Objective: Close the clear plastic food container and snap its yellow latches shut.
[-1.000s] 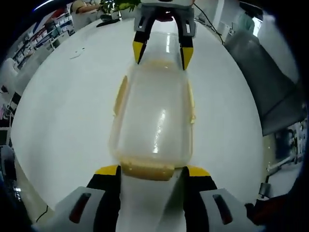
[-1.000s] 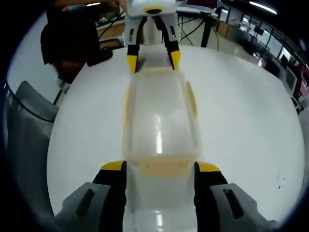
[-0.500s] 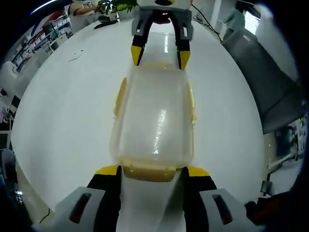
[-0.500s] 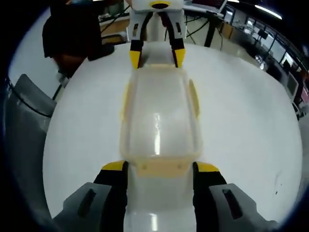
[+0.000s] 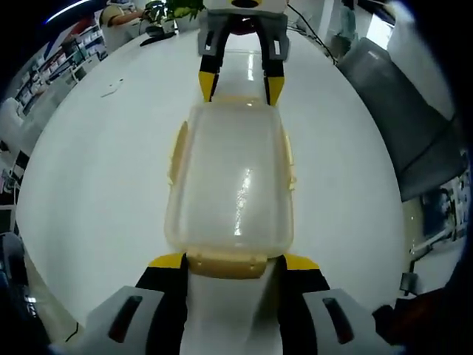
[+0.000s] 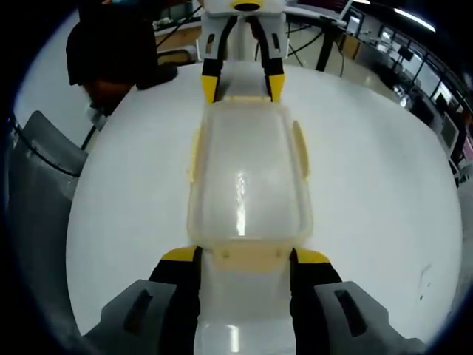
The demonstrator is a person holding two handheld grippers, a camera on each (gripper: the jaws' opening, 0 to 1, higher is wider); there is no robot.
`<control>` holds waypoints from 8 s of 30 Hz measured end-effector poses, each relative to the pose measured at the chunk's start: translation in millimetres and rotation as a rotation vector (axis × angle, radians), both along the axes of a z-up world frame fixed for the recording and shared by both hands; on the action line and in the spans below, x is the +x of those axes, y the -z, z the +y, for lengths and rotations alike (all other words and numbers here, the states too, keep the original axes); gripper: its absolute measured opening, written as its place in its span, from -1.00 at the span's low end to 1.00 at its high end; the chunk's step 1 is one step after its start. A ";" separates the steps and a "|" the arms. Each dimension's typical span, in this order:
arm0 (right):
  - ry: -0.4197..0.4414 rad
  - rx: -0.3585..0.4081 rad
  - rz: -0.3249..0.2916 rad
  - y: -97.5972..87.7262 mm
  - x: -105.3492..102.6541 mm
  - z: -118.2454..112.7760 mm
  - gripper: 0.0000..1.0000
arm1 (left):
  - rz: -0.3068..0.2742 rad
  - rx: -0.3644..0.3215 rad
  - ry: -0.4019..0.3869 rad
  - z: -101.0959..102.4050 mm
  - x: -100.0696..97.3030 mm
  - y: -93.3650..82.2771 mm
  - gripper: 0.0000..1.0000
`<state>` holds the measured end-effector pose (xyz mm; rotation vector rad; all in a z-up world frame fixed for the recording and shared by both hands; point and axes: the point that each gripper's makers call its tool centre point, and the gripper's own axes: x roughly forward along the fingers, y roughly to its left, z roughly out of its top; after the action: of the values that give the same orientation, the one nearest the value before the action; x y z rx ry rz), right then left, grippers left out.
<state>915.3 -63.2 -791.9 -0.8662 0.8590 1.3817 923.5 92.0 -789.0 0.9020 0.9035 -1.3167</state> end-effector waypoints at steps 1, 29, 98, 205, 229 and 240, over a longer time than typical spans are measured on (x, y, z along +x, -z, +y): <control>-0.002 -0.002 0.000 -0.1 -0.2 -0.3 -0.11 | 0.000 0.001 0.002 -0.1 0.0 0.0 -0.13; -0.019 -0.031 0.003 4.4 -1.6 -2.8 -0.29 | 0.006 0.022 0.018 0.5 -4.3 -2.5 -0.35; -0.070 -0.079 -0.038 -113.8 -9.7 -130.6 -0.30 | -0.092 0.008 0.014 -127.2 -17.8 -127.5 -0.36; -0.019 -0.172 0.049 -60.1 1.5 -245.8 -0.25 | -0.104 -0.077 0.063 -239.8 2.3 -68.6 -0.34; 0.068 -0.158 0.079 -74.8 -9.0 -257.5 -0.26 | -0.120 -0.099 -0.008 -235.3 1.1 -88.8 -0.24; 0.206 -0.065 0.048 -89.7 -4.7 -246.6 -0.34 | -0.121 -0.146 -0.217 -236.5 3.3 -100.5 -0.30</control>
<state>910.6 -309.8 -702.3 -0.7732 1.0056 1.2046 926.9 -144.4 -688.5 0.7398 0.7770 -1.1141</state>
